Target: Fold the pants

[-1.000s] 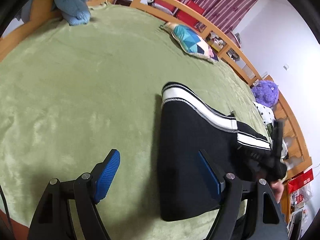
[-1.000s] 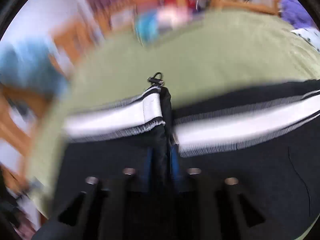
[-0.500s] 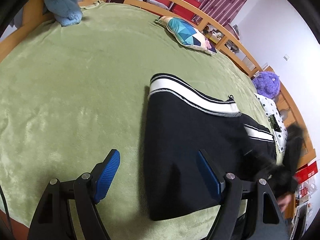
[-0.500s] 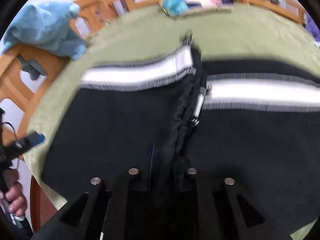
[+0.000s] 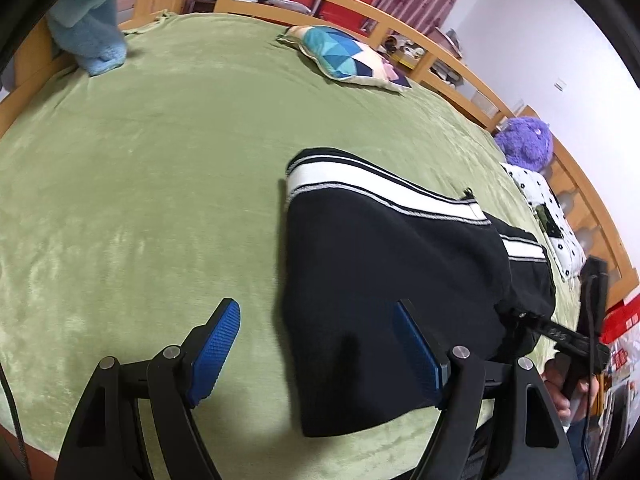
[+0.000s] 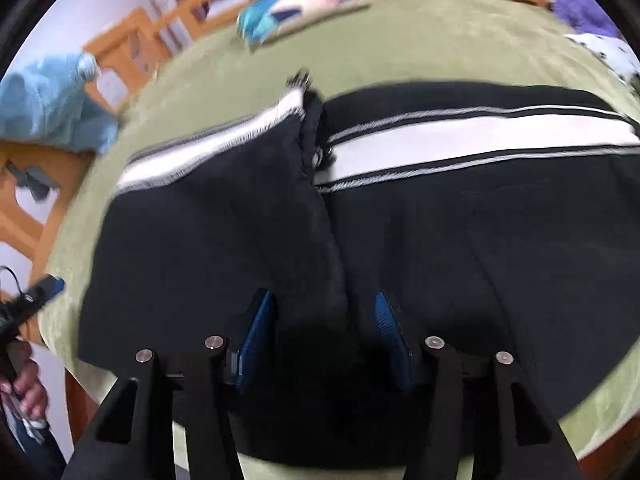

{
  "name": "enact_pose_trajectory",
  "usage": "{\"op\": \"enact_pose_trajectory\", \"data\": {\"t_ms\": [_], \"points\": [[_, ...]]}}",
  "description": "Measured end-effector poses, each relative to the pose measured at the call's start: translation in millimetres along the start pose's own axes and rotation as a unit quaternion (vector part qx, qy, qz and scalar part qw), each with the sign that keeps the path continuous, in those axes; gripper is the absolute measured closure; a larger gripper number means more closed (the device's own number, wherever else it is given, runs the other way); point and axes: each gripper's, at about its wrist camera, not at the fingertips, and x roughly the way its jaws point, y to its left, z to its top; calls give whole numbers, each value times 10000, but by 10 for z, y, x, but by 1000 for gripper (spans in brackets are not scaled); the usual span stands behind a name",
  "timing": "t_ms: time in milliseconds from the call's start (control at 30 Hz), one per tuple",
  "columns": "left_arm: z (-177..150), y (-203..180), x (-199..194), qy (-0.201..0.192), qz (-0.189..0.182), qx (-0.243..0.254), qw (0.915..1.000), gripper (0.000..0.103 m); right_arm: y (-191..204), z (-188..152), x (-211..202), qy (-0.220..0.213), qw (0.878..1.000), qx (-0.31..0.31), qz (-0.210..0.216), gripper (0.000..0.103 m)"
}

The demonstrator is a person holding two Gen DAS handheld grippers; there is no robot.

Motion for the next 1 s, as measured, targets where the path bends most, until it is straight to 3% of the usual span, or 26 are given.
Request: {"op": "enact_pose_trajectory", "data": {"t_ms": [67, 100, 200, 267, 300, 333, 367, 433, 500, 533, 600, 700, 733, 800, 867, 900, 933, 1000], "points": [[-15, -28, 2, 10, 22, 58, 10000, 26, -4, -66, -108, -239, 9994, 199, 162, 57], [-16, -26, 7, 24, 24, 62, 10000, 26, 30, -96, -112, -258, 9992, 221, 233, 80], [-17, -14, -5, 44, 10, 34, 10000, 26, 207, -295, -116, -384, 9992, -37, -111, 85], [-27, 6, -26, 16, 28, 37, 10000, 26, 228, -379, -361, -828, 9954, 151, 464, 85], [-21, 17, -29, 8, 30, 28, 10000, 26, 119, -464, -537, -1012, 9915, 279, 769, 84], [-22, 35, -33, 8, 3, 3, 10000, 26, 103, -478, -599, -1072, 9904, 379, 787, 83], [-19, 48, -26, 23, -13, -17, 10000, 26, 53, -461, -578, -969, 9930, 345, 588, 76], [-24, 70, -7, 56, -2, -51, 10000, 26, 88, -443, -256, -367, 9989, 129, -256, 69], [-35, 101, -16, 49, -13, -81, 10000, 26, 39, -470, -130, -65, 9995, 158, -278, 66], [-42, 122, -33, 25, -28, -99, 9999, 26, 36, -455, -156, -173, 9994, 245, -184, 62], [-38, 160, -44, 6, -15, -151, 9999, 26, 61, -403, -197, -377, 9986, 327, -200, 43], [-26, 190, -51, -2, -80, -229, 9997, 26, 133, -265, 23, -307, 9986, 272, -344, 42], [-28, 194, -58, -14, -90, -232, 9997, 26, 165, -232, 127, -213, 9985, 246, -434, 44], [-38, 181, -69, -24, -84, -207, 9997, 26, 187, -148, 190, -101, 9992, 169, -357, 81], [-41, 162, -80, -27, -89, -195, 9998, 26, 218, -116, 52, -227, 9995, 115, -177, 89], [-43, 160, -87, -41, -100, -198, 9997, 26, 157, -111, -80, -433, 9988, 223, 63, 89], [-43, 160, -87, -50, -107, -206, 9997, 26, 58, -114, -297, -715, 9940, 547, 625, 89], [-44, 169, -71, -21, -125, -215, 9997, 26, -100, -154, -502, -888, 9883, 871, 880, 89]]}}
